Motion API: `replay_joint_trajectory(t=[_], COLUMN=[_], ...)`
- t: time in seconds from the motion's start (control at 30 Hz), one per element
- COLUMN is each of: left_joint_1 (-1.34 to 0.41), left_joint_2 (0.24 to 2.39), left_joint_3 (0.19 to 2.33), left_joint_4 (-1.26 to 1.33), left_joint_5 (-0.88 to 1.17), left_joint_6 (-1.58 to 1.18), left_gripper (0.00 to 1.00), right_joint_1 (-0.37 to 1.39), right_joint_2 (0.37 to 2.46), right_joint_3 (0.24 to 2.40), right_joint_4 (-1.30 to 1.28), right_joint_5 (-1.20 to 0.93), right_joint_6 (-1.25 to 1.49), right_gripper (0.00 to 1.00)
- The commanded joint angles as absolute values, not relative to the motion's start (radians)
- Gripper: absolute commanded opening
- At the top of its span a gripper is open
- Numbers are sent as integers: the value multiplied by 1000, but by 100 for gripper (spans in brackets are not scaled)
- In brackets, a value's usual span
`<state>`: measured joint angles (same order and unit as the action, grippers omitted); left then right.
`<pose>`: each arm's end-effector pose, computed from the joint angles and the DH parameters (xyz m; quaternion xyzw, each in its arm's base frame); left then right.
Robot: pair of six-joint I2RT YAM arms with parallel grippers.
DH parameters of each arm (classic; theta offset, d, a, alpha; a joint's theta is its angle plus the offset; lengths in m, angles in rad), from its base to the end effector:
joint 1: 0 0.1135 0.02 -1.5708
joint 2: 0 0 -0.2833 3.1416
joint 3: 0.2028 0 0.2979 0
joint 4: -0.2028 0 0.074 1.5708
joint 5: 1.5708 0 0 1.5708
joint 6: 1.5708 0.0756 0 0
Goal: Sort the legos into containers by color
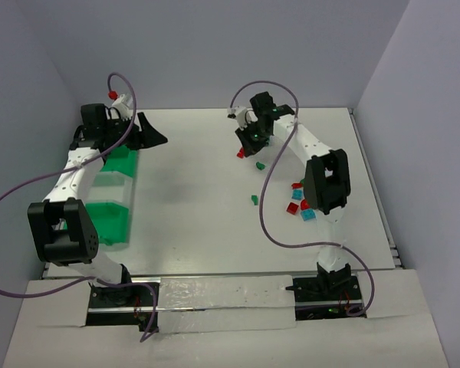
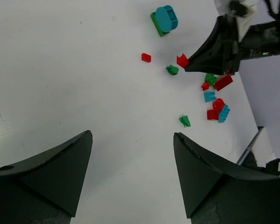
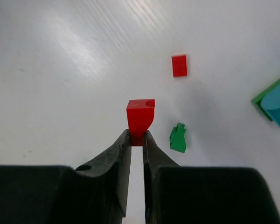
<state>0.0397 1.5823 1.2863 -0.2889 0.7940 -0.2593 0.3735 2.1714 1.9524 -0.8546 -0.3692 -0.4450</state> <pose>0.4276 -0.0370 0.2989 0.0599 0.8306 -0.3864 0.3965 0.4992 0.2249 0.2154 -0.4206 0.8561 0.1691 0.2481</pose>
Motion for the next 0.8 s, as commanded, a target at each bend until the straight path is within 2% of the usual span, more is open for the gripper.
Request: replay_joint_trajectory(t=[0.0,0.33,0.77], left_joint_1=[-18,-57,-90], left_joint_2=[1538,1514,1547], left_joint_3=[1255,1165,1162], left_joint_4=[-192,-66,-10], left_joint_5=[838,992,1039], left_joint_6=[-444,-632,-712], left_gripper=[83,79,68], right_joint_1=[463,620,691], right_joint_2=[1999,1962,1979], right_joint_3=[1939,1997,2041], right_joint_4=[-788,-772,-765], right_joint_5=[-463,-498,-489], right_joint_6=[-382,-293,-275], right_gripper=[0,0,0])
